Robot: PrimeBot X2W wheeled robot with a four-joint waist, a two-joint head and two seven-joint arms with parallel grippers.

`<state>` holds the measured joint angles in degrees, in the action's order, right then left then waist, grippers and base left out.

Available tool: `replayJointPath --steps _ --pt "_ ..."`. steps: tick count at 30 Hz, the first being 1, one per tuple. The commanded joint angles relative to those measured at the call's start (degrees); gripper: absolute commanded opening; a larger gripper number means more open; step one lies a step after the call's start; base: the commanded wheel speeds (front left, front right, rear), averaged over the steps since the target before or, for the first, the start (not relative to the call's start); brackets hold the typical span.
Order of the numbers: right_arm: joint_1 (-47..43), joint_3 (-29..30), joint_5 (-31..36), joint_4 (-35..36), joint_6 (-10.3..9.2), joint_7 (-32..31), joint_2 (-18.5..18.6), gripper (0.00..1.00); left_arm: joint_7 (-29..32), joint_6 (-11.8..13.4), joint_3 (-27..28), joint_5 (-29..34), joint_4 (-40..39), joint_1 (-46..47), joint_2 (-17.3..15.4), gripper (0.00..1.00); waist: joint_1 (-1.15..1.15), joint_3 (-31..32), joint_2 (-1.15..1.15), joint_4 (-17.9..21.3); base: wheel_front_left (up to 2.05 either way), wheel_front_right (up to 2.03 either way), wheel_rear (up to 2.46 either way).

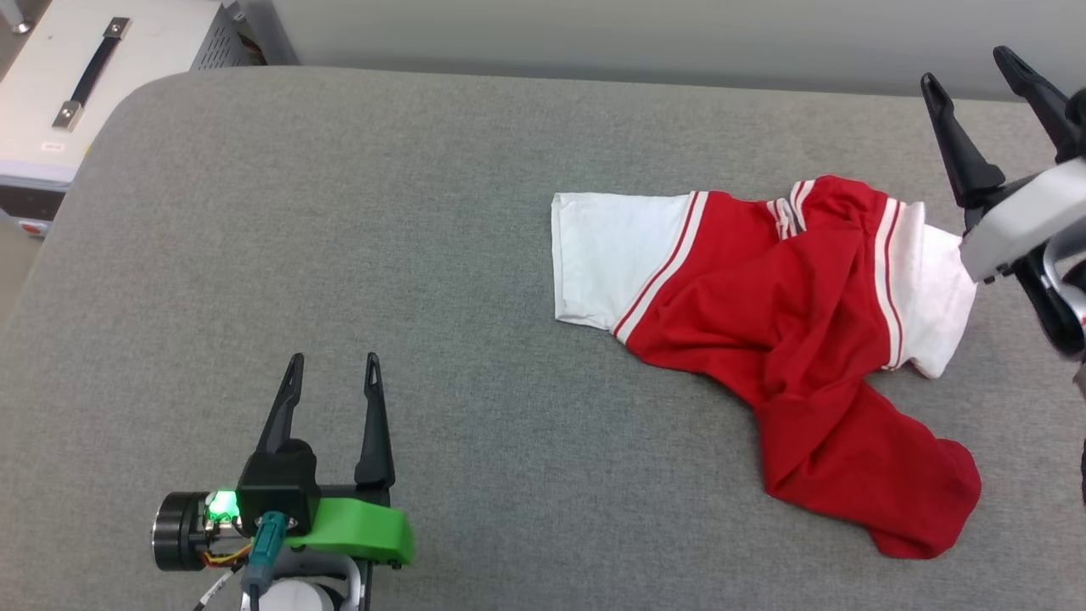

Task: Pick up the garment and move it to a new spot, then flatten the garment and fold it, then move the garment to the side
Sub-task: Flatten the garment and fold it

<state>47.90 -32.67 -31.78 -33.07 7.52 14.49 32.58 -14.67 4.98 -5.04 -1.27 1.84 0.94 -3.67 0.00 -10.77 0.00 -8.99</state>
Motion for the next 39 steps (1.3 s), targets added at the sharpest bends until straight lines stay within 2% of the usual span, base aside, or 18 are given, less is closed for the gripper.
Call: replayJointPath --steps 1,3,7,9,14,17,21,28,31,34,39 --pt "-5.4 5.1 3.9 3.1 -0.03 0.5 -2.1 1.00 -0.3 0.0 0.2 0.5 0.1 -0.8 -0.4 1.00 0.00 2.8 0.00 2.1 0.00 0.00 0.00" --pt "-12.2 13.3 9.0 8.3 -0.03 0.5 -5.2 1.00 -0.3 0.0 0.3 0.7 0.2 -1.5 -0.6 1.00 0.00 3.7 0.00 2.4 0.00 0.00 0.00" --pt "-24.5 24.6 17.1 18.3 -0.03 0.5 -11.9 1.00 -0.3 0.1 0.3 0.9 0.2 -2.6 -0.9 1.00 0.00 5.2 0.00 2.8 0.00 0.00 0.00" --pt "-29.3 28.4 19.8 22.2 -0.03 0.5 -14.9 1.00 -0.3 0.0 0.1 1.0 0.3 -3.0 -1.1 1.00 0.00 5.9 0.00 2.8 0.00 0.00 0.00" --pt "-39.4 33.7 23.0 28.7 -0.03 0.5 -20.6 1.00 -0.3 0.1 0.0 1.1 0.5 -4.2 -1.6 1.00 0.00 7.6 0.00 3.1 0.00 0.00 0.00" --pt "-43.5 35.8 23.8 31.1 -0.03 0.5 -23.0 1.00 -0.3 -0.1 0.0 1.0 0.6 -4.4 -2.0 1.00 0.00 7.9 0.00 3.5 0.00 0.00 0.00" --pt "-46.4 37.3 24.5 33.6 -0.03 0.5 -24.8 1.00 -0.3 -2.2 -0.6 0.4 0.9 -1.9 -3.0 1.00 0.00 7.5 0.00 4.5 0.00 0.00 0.00" --pt "-46.0 36.2 25.7 35.7 -0.03 0.5 -25.0 1.00 -0.3 -9.4 -1.5 -1.1 9.5 11.7 -7.3 1.00 0.00 4.2 0.00 8.3 0.00 0.00 0.00" --pt "-44.9 35.4 25.9 36.2 -0.03 0.5 -25.0 1.00 0.3 -11.5 -3.4 -2.3 14.4 19.6 -9.5 1.00 0.00 2.2 0.00 10.3 0.00 0.00 0.00" --pt "-43.6 35.0 25.9 36.6 -0.03 0.5 -25.0 1.00 5.4 -12.3 -6.8 -5.8 19.7 28.6 -11.7 1.00 0.00 -0.3 0.00 12.1 0.00 0.00 0.00" --pt "-41.3 34.4 26.6 37.3 -0.03 0.5 -25.0 1.00 20.5 -12.4 -20.3 -16.8 25.3 41.5 -17.2 1.00 0.00 -4.5 0.00 14.7 0.00 0.00 0.00"
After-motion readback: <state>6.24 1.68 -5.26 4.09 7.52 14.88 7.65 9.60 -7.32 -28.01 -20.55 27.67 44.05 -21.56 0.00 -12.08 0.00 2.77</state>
